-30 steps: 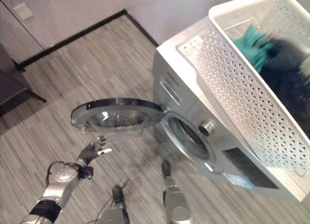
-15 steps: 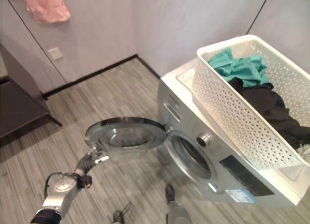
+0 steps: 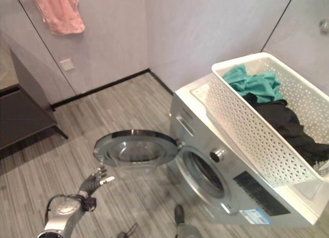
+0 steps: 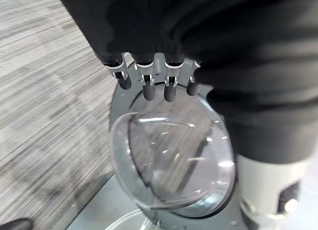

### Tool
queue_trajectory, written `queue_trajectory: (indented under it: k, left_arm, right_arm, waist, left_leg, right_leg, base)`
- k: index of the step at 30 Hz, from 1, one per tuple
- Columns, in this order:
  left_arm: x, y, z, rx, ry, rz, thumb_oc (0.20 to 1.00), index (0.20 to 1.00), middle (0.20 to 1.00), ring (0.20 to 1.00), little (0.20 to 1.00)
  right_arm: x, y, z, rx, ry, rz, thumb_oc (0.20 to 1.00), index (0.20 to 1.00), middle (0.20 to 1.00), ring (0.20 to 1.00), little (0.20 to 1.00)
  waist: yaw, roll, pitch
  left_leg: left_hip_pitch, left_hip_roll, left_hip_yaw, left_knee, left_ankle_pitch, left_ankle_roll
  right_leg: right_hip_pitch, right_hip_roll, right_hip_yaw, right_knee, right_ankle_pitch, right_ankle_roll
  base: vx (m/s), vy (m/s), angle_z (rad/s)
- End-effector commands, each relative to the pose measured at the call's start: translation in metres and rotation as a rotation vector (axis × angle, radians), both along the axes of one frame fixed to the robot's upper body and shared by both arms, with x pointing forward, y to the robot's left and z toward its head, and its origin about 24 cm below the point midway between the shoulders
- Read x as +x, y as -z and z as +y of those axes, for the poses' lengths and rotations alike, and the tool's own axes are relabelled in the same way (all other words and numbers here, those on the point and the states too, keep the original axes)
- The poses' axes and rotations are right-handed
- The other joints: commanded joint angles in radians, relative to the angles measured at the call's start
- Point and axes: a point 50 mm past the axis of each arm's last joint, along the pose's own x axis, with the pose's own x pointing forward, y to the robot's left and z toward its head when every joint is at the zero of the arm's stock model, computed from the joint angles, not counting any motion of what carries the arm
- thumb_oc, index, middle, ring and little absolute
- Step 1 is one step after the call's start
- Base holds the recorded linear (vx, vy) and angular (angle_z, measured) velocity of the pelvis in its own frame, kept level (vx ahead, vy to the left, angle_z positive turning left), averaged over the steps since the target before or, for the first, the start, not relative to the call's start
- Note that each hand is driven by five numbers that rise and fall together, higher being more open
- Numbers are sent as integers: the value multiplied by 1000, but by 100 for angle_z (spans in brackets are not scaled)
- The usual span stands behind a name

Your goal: Grab the laundry basket,head to the washer,open it,put in the laundry and shut it.

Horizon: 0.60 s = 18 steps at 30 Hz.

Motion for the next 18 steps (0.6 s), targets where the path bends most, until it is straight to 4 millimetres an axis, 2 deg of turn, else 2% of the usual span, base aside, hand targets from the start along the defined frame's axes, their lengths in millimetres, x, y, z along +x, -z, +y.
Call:
queue_trajectory:
  k: [1, 2, 7, 10, 11, 14, 18]
  left_arm:
    - [23, -28, 9, 43, 60, -114, 1000, 1000, 1000, 1000, 1000]
    - [23, -29, 8, 39, 64, -115, 1000, 1000, 1000, 1000, 1000]
    - [25, -34, 6, 35, 87, -140, 1000, 1000, 1000, 1000, 1000]
    - [25, -34, 6, 32, 86, -140, 1000, 1000, 1000, 1000, 1000]
    - [26, -35, 5, 28, 82, -146, 1000, 1000, 1000, 1000, 1000]
    - [27, -36, 5, 16, 73, -157, 1000, 1000, 1000, 1000, 1000]
    - [27, -37, 8, 15, 59, -166, 1000, 1000, 1000, 1000, 1000]
  right_arm:
    - [-5, -25, 6, 42, -59, -17, 1000, 1000, 1000, 1000, 1000]
    - [-2, -17, 9, 34, -68, 44, 1000, 1000, 1000, 1000, 1000]
    - [5, -9, 21, 12, -119, 119, 1000, 1000, 1000, 1000, 1000]
    - [9, -10, 25, 9, -136, 121, 1000, 1000, 1000, 1000, 1000]
    - [12, -13, 35, 3, -176, 109, 1000, 1000, 1000, 1000, 1000]
    - [15, -14, 42, 8, -211, 97, 1000, 1000, 1000, 1000, 1000]
    - [17, -8, 44, 12, -223, 122, 1000, 1000, 1000, 1000, 1000]
  waist:
    - [8, -37, 50]
    - [9, -37, 66]
    - [16, -36, 111]
    - [20, -38, 123]
    - [24, -38, 133]
    - [29, -36, 142]
    - [33, -34, 156]
  left_leg:
    - [-15, 24, -54, 112, -92, 24]
    - [-23, 25, -53, 113, -86, 22]
    - [-65, 26, -59, 124, -73, 21]
    - [-78, 24, -58, 125, -68, 20]
    - [-93, 24, -62, 127, -63, 21]
    - [-109, 23, -68, 130, -58, 20]
    - [-148, 21, -83, 135, -48, 16]
  right_leg:
    - [-17, -47, 23, 110, -125, 31]
    - [-29, -47, 26, 114, -127, 31]
    - [-65, -48, 25, 121, -119, 31]
    - [-76, -50, 22, 123, -114, 32]
    - [-87, -50, 21, 123, -109, 31]
    - [-97, -53, 17, 124, -108, 30]
    - [-113, -57, 11, 117, -103, 27]
  base:
    - [-83, 12, -2]
    - [-74, 4, -5]
    - [-78, -3, -5]
    - [-56, -7, -2]
    - [-46, 0, 1]
    - [-16, -2, 0]
    - [-17, -25, 14]
